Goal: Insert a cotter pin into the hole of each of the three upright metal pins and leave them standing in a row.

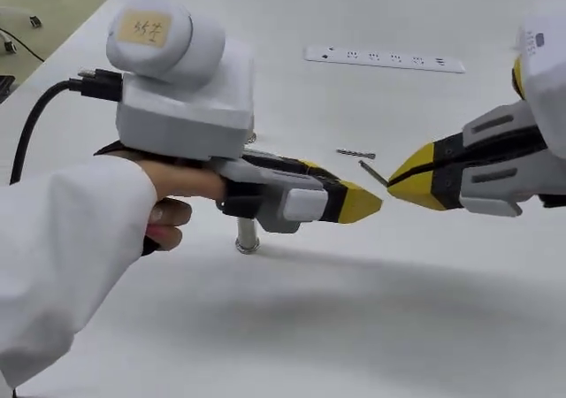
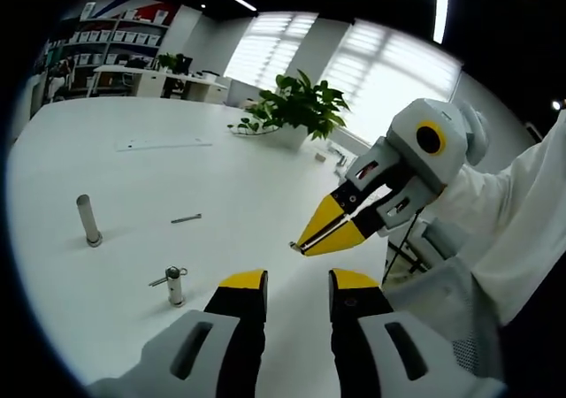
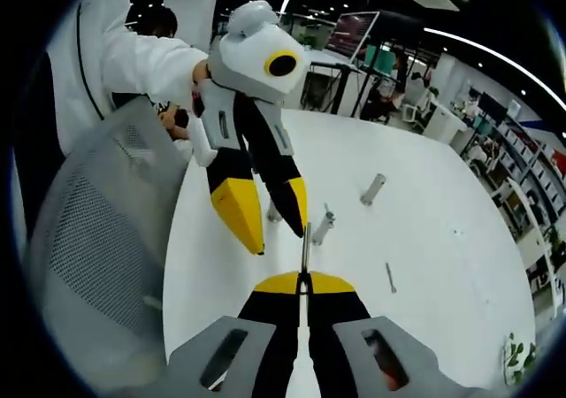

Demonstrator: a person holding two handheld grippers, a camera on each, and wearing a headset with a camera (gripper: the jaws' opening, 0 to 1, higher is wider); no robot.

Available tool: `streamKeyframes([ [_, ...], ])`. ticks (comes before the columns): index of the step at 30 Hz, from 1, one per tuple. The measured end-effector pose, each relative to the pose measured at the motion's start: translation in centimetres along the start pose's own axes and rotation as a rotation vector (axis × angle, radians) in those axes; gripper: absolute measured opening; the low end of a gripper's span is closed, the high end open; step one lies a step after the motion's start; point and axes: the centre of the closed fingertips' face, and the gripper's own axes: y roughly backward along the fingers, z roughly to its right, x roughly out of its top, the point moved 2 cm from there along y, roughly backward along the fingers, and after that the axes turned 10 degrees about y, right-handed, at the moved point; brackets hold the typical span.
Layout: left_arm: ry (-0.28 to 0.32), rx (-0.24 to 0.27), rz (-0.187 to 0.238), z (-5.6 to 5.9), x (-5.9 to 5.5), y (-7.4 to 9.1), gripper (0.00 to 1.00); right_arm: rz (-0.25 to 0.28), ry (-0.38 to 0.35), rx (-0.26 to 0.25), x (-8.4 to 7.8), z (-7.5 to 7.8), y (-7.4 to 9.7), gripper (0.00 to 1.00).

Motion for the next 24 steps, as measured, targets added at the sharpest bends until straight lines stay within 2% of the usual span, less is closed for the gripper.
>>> streamKeyframes([
  [4,0.02,-0.021,-0.003,0.14,0.1,-0.14,0.21,-0.008,0.022,-0.008,-0.32,-0.06,-0.18,0.0],
  [6,0.059,-0.039,0.0,0.37,0.18,-0.32,0.2,-0.005,0.029,-0.015,-0.22,0.02,-0.12,0.0],
  [24,0.085,-0.053,-0.011,0.59,0.42,-0.98,0.1,-0.011,0.078,-0.023,-0.27,0.09,-0.14,0.0],
])
